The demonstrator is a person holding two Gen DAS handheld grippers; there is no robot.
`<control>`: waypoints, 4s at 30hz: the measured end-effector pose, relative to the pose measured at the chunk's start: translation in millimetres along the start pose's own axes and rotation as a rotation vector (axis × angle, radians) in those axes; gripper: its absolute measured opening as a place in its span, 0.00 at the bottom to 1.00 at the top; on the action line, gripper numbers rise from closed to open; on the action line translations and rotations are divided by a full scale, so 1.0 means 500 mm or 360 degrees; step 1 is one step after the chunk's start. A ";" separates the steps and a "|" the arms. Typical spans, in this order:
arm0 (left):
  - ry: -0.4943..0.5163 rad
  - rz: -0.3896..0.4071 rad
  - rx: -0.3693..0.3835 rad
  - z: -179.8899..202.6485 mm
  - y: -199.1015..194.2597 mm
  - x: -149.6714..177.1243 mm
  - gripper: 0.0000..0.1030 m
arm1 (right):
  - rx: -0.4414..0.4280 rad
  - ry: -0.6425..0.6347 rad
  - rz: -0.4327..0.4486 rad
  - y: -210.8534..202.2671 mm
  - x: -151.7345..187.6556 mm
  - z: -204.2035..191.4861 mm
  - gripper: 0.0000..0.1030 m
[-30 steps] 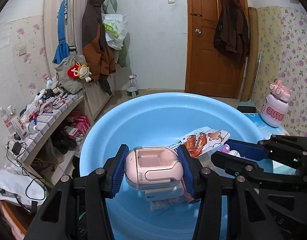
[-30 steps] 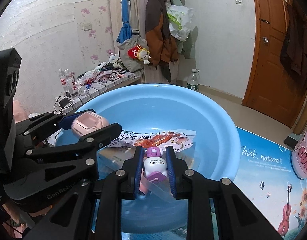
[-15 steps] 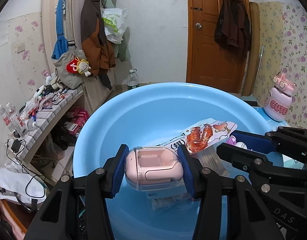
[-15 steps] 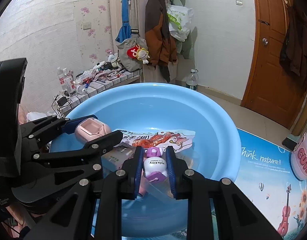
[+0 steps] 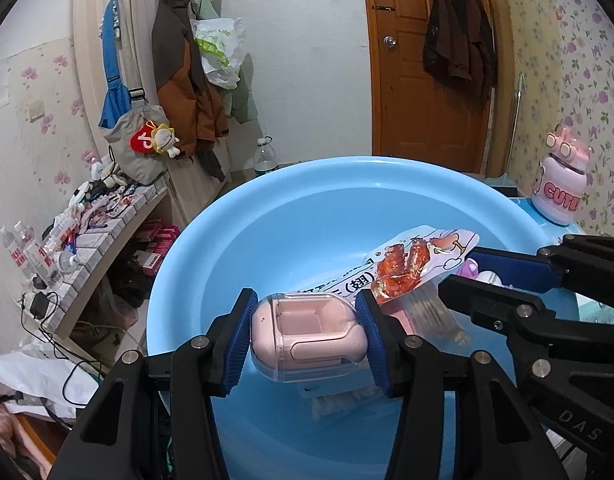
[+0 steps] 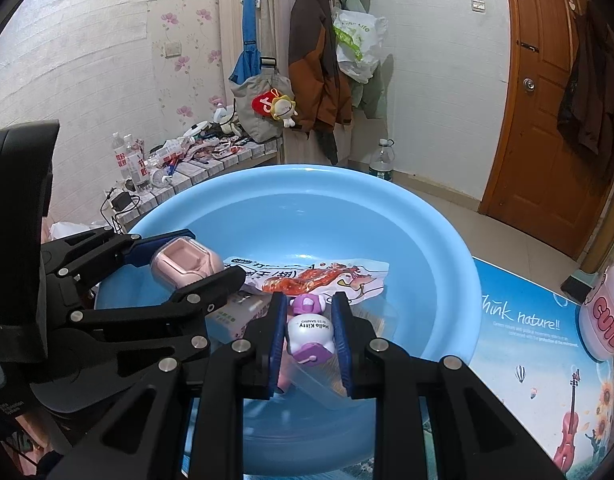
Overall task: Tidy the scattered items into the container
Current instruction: 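Lower the pink toy into the basin while the right gripper lowers Hello Kitty, then open the left gripper on the pink toy while the right gripper releases Hello Kitty, then raise both open grippers up and away from the basin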
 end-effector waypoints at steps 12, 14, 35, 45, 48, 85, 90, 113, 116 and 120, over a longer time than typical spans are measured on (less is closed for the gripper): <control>-0.0007 0.0079 -0.0041 -0.020 -0.004 -0.010 0.66 | 0.0000 -0.0003 0.0001 0.001 0.000 0.001 0.23; -0.0008 0.0085 -0.0046 -0.026 -0.004 -0.011 0.70 | 0.0000 -0.0002 0.0002 0.000 0.000 0.001 0.23; -0.0011 0.0133 -0.0100 -0.057 -0.010 -0.011 0.90 | 0.0076 -0.0083 -0.0040 0.005 0.012 0.006 0.24; -0.0026 0.0126 -0.0098 -0.066 -0.011 -0.007 0.90 | 0.0073 -0.0097 -0.0044 0.006 0.015 -0.003 0.30; -0.0035 0.0131 -0.0097 -0.067 -0.017 -0.007 0.91 | 0.0073 -0.0098 -0.0045 0.005 0.014 -0.002 0.30; -0.0057 0.0214 -0.0106 -0.063 -0.162 -0.041 1.00 | 0.0126 -0.0010 0.0188 -0.170 0.016 -0.043 0.70; -0.0123 0.0180 -0.0076 -0.055 -0.197 -0.033 1.00 | 0.0131 0.0049 0.0282 -0.235 0.018 -0.050 0.76; -0.0074 0.0178 0.0004 0.064 -0.314 -0.044 1.00 | 0.0329 0.0329 0.0432 -0.444 0.092 0.012 1.00; -0.0065 0.0142 0.0026 0.082 -0.324 -0.053 1.00 | 0.0383 0.0349 0.0411 -0.471 0.098 0.018 1.00; -0.0059 0.0114 0.0040 0.099 -0.336 -0.061 1.00 | 0.0413 0.0378 0.0387 -0.499 0.097 0.023 1.00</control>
Point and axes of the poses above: each gripper's, at about its wrist camera, not at the fingertips, and y roughly the way its jaws point, z to its right, x to its underside, the point moved 7 cm from there along y, roughly the way its jaws point, and after that the axes turned 14 degrees about -x, right-handed, at the moved point
